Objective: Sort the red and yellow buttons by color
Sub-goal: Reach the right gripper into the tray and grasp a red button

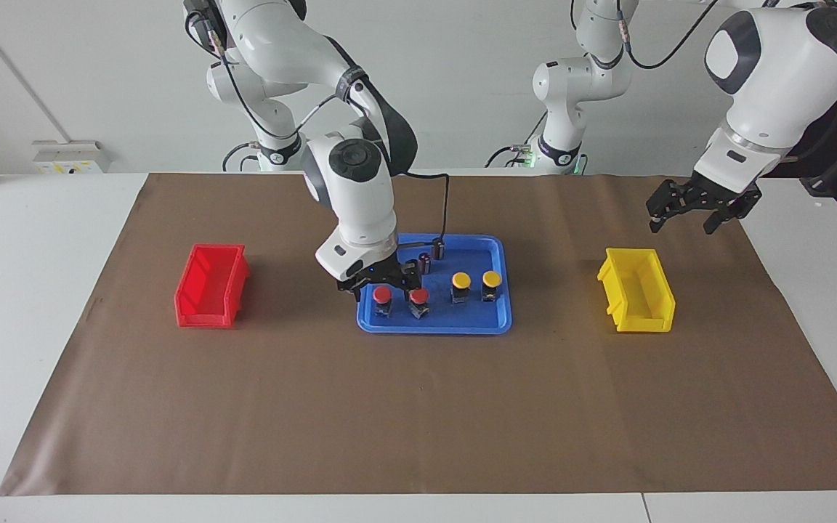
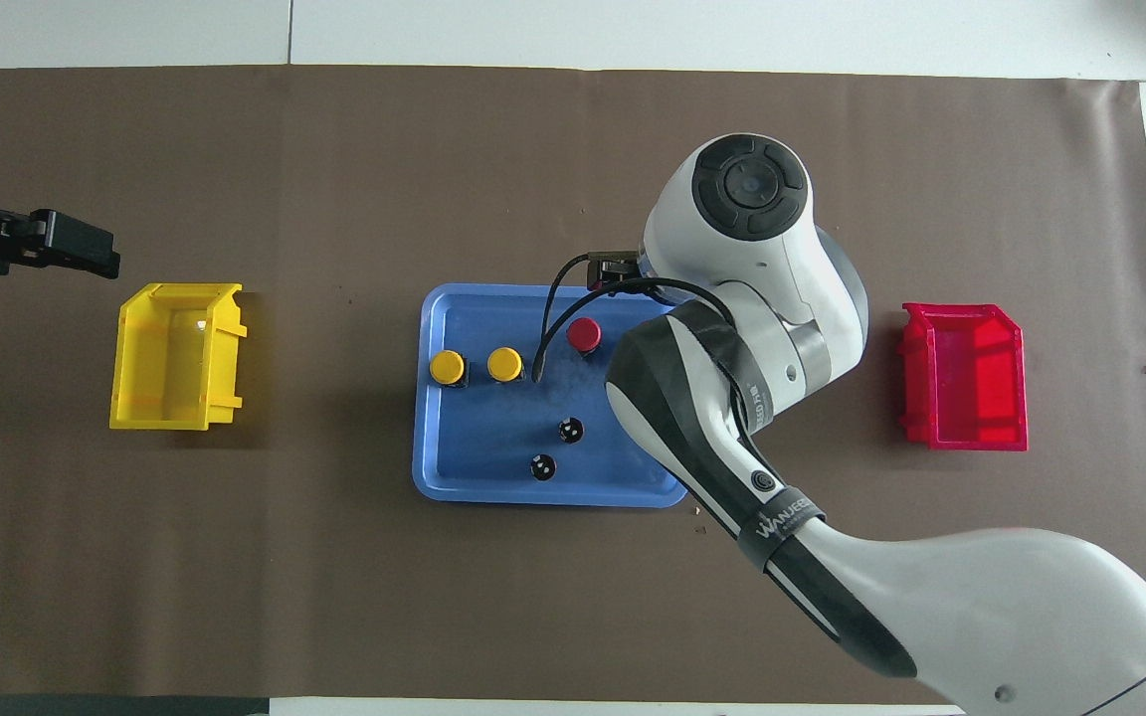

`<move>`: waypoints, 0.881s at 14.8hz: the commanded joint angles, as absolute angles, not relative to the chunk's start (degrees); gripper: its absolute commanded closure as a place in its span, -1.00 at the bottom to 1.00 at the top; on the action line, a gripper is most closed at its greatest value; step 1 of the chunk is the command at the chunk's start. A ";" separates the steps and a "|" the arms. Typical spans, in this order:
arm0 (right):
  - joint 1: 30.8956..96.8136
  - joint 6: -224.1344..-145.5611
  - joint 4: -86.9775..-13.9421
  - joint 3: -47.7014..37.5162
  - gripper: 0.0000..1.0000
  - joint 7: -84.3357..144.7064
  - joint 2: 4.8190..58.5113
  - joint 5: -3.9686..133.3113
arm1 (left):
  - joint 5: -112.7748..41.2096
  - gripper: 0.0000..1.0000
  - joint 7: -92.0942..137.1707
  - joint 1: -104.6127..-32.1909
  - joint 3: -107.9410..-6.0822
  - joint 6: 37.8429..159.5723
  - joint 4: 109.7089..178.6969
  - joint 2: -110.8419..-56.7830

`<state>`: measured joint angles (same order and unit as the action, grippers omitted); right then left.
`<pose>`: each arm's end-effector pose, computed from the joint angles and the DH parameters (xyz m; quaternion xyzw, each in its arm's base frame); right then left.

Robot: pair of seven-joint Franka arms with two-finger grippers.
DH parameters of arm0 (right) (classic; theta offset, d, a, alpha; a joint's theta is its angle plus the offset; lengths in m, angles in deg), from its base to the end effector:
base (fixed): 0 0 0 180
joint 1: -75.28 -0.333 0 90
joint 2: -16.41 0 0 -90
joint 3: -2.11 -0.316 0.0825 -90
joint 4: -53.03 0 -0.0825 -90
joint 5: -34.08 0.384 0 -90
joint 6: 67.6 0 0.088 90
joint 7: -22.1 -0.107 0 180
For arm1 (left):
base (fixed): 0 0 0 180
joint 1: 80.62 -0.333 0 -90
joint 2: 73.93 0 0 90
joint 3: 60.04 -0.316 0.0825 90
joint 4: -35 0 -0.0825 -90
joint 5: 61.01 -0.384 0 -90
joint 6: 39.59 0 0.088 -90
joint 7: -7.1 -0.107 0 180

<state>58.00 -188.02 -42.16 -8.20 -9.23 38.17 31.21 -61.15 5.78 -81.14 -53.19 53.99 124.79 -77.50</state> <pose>0.5984 0.2957 0.3974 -0.9990 0.0280 -0.0238 0.0260 0.5752 -0.0615 0.5967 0.9978 -0.0667 0.0020 0.0026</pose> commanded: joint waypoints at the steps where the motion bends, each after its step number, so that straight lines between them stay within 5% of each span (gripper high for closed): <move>1: 58.84 -193.27 -51.45 -8.61 -0.86 -9.54 32.68 30.65 | -60.13 -1.00 4.72 -81.50 -53.27 53.75 126.50 -75.95; 7: 57.19 -197.76 -54.72 -8.61 -0.40 -9.63 33.46 30.65 | -60.13 -1.00 4.72 -81.50 -53.27 53.66 126.50 -75.95; 13: 57.09 -199.00 -55.60 -8.53 -0.31 -9.54 34.43 30.48 | -60.13 -1.00 4.72 -81.50 -53.27 54.10 126.41 -75.95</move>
